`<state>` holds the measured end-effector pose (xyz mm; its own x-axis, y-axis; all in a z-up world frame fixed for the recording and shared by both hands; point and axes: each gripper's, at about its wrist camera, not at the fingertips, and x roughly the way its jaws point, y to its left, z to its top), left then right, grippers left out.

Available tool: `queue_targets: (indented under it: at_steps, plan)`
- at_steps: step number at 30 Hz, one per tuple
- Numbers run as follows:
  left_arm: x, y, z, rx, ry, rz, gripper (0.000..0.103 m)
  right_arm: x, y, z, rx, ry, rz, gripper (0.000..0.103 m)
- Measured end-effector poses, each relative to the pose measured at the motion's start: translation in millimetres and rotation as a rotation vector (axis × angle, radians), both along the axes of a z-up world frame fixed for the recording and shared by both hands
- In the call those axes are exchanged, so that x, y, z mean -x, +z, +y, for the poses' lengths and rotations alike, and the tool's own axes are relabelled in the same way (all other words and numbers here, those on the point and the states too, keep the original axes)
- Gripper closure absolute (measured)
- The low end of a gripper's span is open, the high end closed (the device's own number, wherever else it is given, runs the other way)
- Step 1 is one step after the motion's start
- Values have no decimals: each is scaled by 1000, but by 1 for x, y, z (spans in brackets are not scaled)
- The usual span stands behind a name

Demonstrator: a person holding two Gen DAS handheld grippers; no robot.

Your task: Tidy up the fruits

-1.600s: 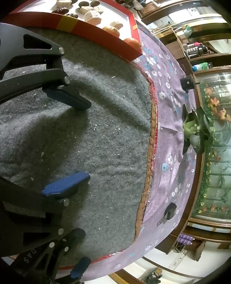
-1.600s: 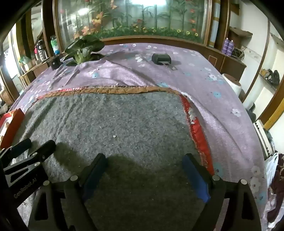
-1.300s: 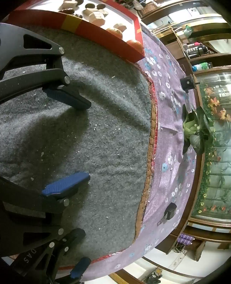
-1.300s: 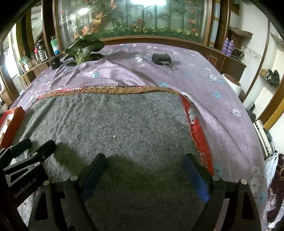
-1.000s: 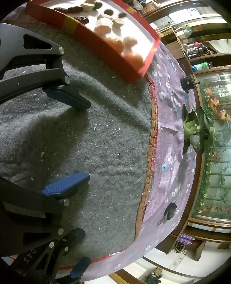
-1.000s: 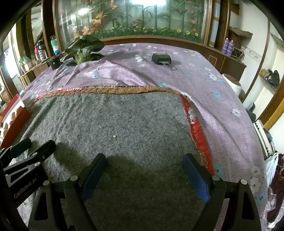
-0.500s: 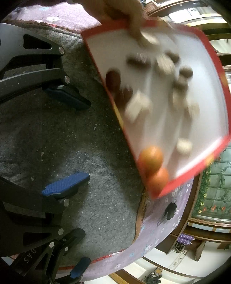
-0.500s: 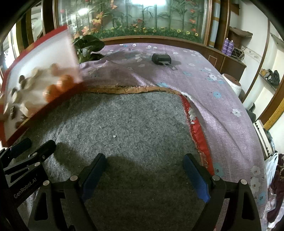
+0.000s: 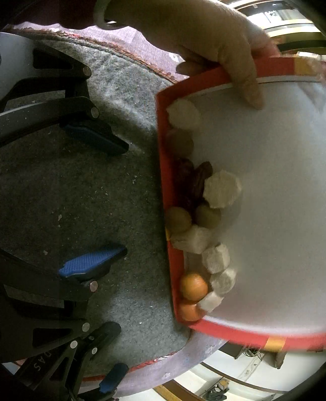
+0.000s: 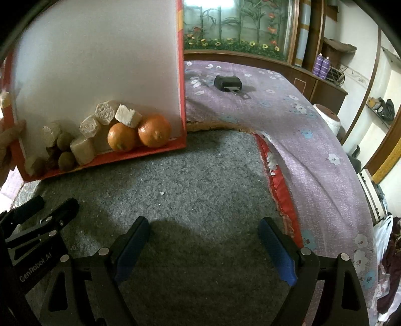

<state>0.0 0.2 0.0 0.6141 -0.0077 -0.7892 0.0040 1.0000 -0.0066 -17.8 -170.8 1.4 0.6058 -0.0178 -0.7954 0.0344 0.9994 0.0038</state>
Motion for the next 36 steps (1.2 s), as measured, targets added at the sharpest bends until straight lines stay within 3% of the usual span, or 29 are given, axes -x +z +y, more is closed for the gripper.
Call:
queue_targets:
  at_steps: [36]
  plan:
    - [-1, -2, -3, 0, 0, 0, 28, 1, -1, 3, -2, 0, 1, 13]
